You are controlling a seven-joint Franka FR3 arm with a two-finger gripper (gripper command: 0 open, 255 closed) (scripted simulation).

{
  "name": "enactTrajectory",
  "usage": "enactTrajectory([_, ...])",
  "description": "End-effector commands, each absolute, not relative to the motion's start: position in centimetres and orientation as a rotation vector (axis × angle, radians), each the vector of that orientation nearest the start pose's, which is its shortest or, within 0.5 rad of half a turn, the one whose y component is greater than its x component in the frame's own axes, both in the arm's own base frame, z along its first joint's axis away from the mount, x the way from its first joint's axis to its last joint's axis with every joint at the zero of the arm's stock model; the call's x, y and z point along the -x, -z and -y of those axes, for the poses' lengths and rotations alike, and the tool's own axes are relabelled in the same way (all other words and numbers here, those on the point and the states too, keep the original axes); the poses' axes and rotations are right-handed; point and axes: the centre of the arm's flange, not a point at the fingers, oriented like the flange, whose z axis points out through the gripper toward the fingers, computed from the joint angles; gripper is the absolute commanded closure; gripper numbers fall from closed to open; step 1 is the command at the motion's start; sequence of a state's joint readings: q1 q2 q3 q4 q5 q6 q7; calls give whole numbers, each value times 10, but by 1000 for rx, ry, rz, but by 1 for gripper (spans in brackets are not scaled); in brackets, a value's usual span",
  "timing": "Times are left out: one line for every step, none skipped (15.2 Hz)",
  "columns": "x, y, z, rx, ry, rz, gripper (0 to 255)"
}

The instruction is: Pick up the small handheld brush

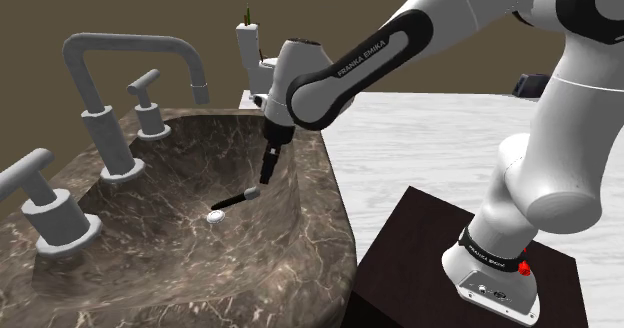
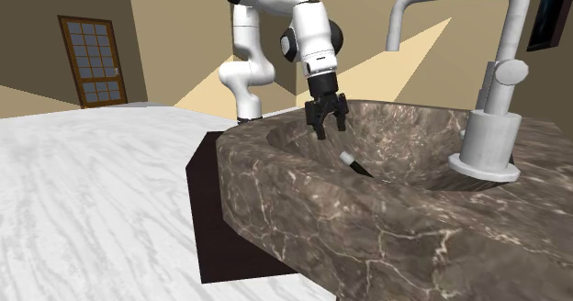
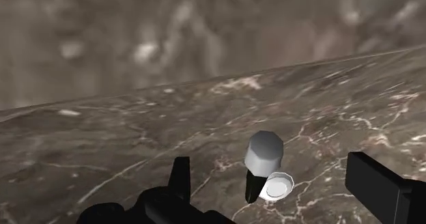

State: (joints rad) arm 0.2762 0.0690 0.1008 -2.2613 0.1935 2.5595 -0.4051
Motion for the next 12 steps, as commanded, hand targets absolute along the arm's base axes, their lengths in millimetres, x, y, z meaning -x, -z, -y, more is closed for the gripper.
enactTrajectory([-522,-338,-219,2815,373,1002,0])
enactTrajectory([-526,-332,-228,2799,386,1037,0])
enactTrajectory([-528,-330,-230,2795,390,1046,0])
enactTrajectory([-528,-325,-230,2795,390,1046,0])
enactTrajectory([-528,-319,-230,2795,390,1046,0])
enactTrajectory([-528,-314,-230,2795,390,1046,0])
enactTrajectory([-528,-309,-230,2795,390,1046,0])
enactTrajectory([-528,-303,-230,2795,390,1046,0])
enactTrajectory([-528,-298,-230,2795,390,1046,0])
enactTrajectory([-528,-290,-230,2795,390,1046,0])
enactTrajectory([-528,-290,-230,2795,390,1046,0])
enactTrajectory([-528,-290,-230,2795,390,1046,0])
